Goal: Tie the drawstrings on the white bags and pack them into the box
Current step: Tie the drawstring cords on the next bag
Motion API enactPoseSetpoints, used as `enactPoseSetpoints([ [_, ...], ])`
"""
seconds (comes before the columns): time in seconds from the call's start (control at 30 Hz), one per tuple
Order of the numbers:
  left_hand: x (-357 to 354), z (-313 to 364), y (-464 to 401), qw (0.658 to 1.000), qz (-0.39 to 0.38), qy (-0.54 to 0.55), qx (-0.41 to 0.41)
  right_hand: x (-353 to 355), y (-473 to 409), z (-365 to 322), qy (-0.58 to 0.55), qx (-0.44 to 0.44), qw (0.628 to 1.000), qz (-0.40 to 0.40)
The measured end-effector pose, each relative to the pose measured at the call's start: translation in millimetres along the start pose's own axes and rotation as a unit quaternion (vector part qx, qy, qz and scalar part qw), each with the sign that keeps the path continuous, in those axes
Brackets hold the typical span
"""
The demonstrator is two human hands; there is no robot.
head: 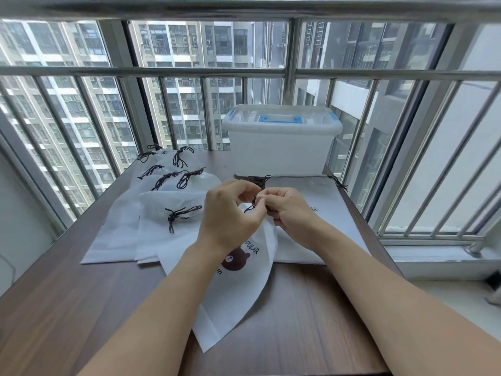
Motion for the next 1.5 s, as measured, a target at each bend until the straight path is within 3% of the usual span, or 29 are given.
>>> enactPoseSetpoints([
  [0.37, -21.7, -31.8, 11.6, 0.975, -0.073, 0.148, 0.149, 1.9, 9.7, -14.6, 0.020, 0.049, 0.998, -0.020],
  [0.5, -33.0, -36.2, 17.3, 0.956, -0.104, 0.215, 0.171, 4.6, 14.3, -19.0, 0.030, 0.063, 0.997, -0.014],
  [0.7, -40.1, -39.1, 22.9, 0.946, -0.124, 0.227, 0.196, 10.5, 12.2, -22.9, 0.122, 0.099, 0.987, 0.030],
  [0.87, -43.4, -42.9, 26.9, 0.941, -0.134, 0.216, 0.221, 16.4, 16.2, -32.0, 0.229, 0.151, 0.955, 0.110],
  [1.03, -44.5, -58.7, 31.6, 0.920, -0.088, 0.249, 0.288, 14.2, 27.1, -47.4, 0.337, 0.226, 0.896, 0.180],
  [1.13, -49.5, -62.3, 36.2, 0.899, -0.054, 0.291, 0.321, 10.7, 28.9, -49.9, 0.348, 0.245, 0.883, 0.196],
  [1.23, -54.3, -64.1, 40.9, 0.875, -0.037, 0.327, 0.356, 10.7, 30.4, -52.2, 0.329, 0.248, 0.885, 0.218],
  [1.37, -51.2, -65.5, 40.4, 0.888, -0.036, 0.292, 0.353, 10.2, 27.1, -49.9, 0.312, 0.236, 0.892, 0.226],
  [1.5, -52.3, -63.4, 39.0, 0.886, -0.053, 0.302, 0.348, 13.8, 17.0, -40.0, 0.265, 0.192, 0.927, 0.183],
])
Point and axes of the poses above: each hand's wrist, its own y-axis away from the middle knuckle, its own x-axis out of the back of the hand, z = x × y, the point moved 10 cm from there along -y, towards the middle knuckle, and after that the axes turned 15 degrees about -x, right-handed, at the moved point
